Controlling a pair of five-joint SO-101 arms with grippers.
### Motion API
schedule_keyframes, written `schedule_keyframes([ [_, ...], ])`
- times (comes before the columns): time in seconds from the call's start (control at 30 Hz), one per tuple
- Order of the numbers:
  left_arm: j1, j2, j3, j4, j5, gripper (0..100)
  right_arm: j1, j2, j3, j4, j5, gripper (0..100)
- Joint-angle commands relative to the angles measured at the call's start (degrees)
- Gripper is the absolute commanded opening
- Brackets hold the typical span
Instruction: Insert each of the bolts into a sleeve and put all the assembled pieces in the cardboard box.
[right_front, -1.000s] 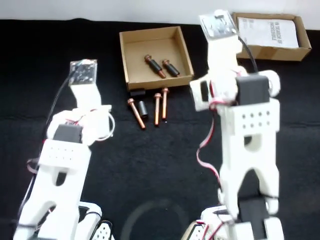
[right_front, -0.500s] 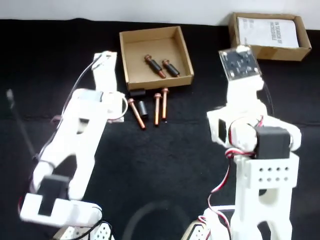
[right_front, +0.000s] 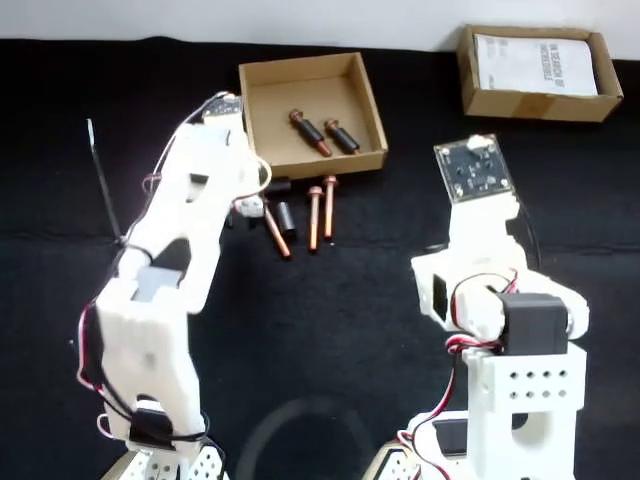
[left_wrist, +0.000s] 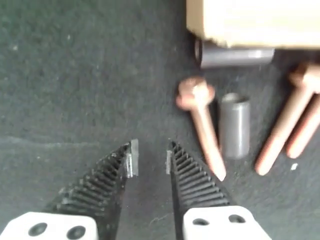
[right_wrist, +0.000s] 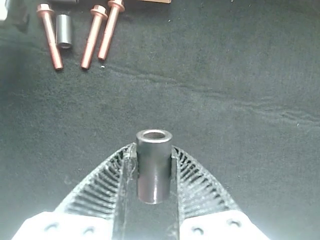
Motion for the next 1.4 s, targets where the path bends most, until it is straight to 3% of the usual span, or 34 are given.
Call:
schedule_keyframes([
  [0.0,1.1,6.2,-13.3,4.1,2.2,11,0.8,-2.3,0.5,-0.9,0.4,0.8],
  [0.33,5.8,22.8,-37.7,13.8,6.9,11,0.9,-4.4,1.5,-0.5,0.5,0.8],
  [0.63,6.2,27.3,-51.1,20.5,8.4,11,0.9,-4.4,1.5,-0.4,0.7,0.8],
  [1.37,6.4,33.3,-53.1,18.7,9.2,11,0.8,-4.4,6.2,-4.3,1.3,0.8],
])
